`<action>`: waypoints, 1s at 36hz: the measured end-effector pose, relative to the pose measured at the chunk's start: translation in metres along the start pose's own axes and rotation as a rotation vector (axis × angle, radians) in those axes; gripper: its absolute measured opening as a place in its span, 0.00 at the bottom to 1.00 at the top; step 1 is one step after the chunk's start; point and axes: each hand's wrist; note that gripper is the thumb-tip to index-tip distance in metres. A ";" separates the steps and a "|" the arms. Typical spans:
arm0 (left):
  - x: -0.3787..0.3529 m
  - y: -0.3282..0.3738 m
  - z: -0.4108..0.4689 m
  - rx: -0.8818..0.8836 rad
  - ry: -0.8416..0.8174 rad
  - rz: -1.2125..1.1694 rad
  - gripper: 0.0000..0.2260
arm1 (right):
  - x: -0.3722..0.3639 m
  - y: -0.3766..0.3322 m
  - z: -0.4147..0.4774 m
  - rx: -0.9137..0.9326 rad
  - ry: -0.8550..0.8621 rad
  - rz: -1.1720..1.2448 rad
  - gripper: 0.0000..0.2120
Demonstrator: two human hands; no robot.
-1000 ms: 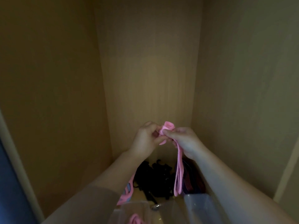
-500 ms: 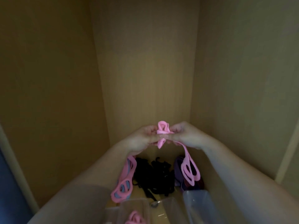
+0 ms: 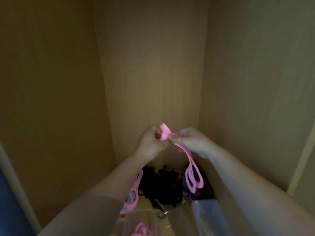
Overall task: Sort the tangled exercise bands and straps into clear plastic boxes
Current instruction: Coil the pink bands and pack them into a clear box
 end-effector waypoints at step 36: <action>-0.011 0.005 -0.028 -0.070 -0.061 -0.091 0.14 | -0.017 0.016 -0.009 0.040 0.146 0.002 0.14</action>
Point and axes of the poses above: each hand's wrist, its own z-axis towards the middle knuckle, its own x-axis out of the back of the hand, y = z × x, and after that the axes turned 9 degrees about y, right-handed
